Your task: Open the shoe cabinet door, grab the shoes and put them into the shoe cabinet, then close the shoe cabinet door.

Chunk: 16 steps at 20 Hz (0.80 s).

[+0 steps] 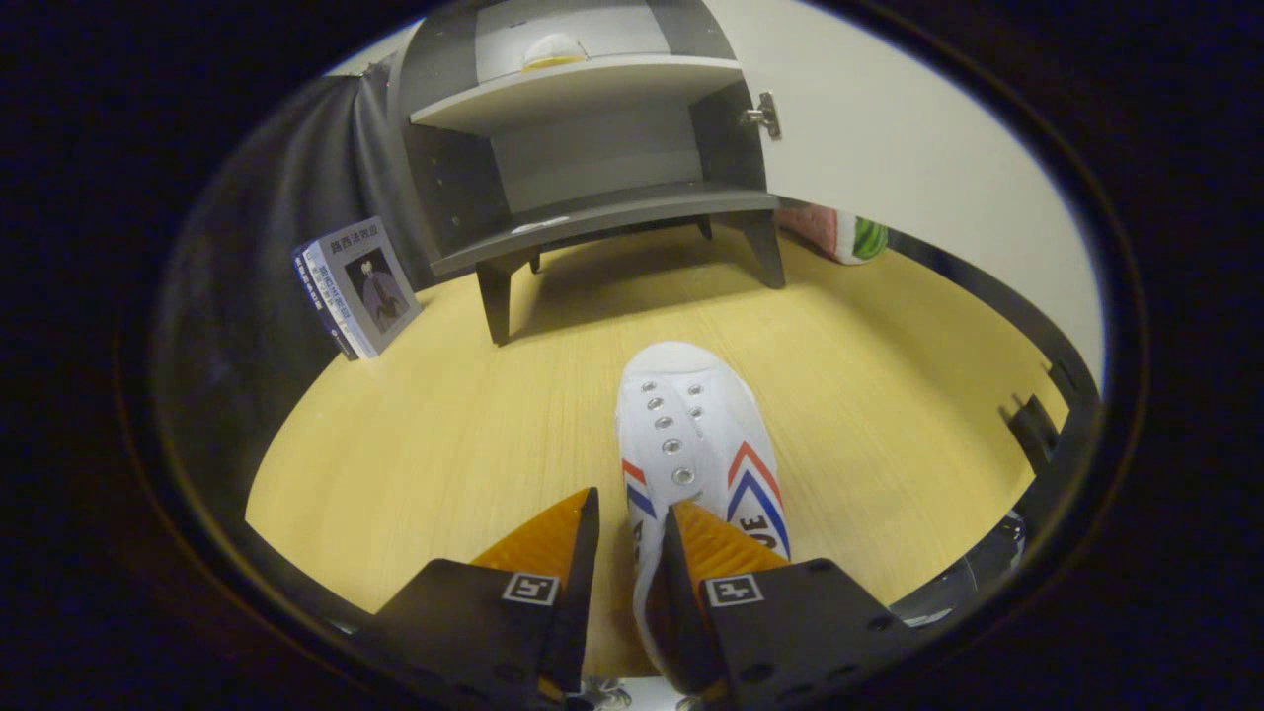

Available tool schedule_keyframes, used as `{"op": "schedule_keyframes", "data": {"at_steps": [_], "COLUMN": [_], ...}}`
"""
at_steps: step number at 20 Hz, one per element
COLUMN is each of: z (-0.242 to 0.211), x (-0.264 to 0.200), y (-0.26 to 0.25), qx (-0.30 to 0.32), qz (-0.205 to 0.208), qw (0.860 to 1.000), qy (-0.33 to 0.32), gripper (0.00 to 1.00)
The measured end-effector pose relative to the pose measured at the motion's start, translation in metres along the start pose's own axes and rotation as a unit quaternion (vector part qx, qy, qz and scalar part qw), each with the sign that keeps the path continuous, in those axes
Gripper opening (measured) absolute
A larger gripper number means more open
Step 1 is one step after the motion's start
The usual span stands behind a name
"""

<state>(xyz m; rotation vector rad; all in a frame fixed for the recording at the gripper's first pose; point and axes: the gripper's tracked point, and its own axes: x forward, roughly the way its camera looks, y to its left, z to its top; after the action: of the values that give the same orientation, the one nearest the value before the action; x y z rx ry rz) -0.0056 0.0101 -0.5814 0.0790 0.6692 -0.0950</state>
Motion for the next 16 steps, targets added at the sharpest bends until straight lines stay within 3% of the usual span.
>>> {"op": "schedule_keyframes", "data": {"at_steps": [5, 6, 7, 9, 16], "z": [-0.002, 0.0, -0.003, -0.001, 0.013], "x": [0.001, 0.001, 0.009, 0.003, -0.003], "y": [-0.008, -0.006, -0.004, -0.003, 0.001], "qx": [-0.061, -0.058, -0.049, -0.033, -0.029], "qz": [-0.034, -0.028, -0.02, -0.008, 0.007], "qw": [0.997, 0.998, 0.998, 0.999, 0.999], "qy": [-0.011, -0.013, -0.015, -0.015, -0.037], "gripper": [0.33, 0.2, 0.19, 0.05, 0.02]}}
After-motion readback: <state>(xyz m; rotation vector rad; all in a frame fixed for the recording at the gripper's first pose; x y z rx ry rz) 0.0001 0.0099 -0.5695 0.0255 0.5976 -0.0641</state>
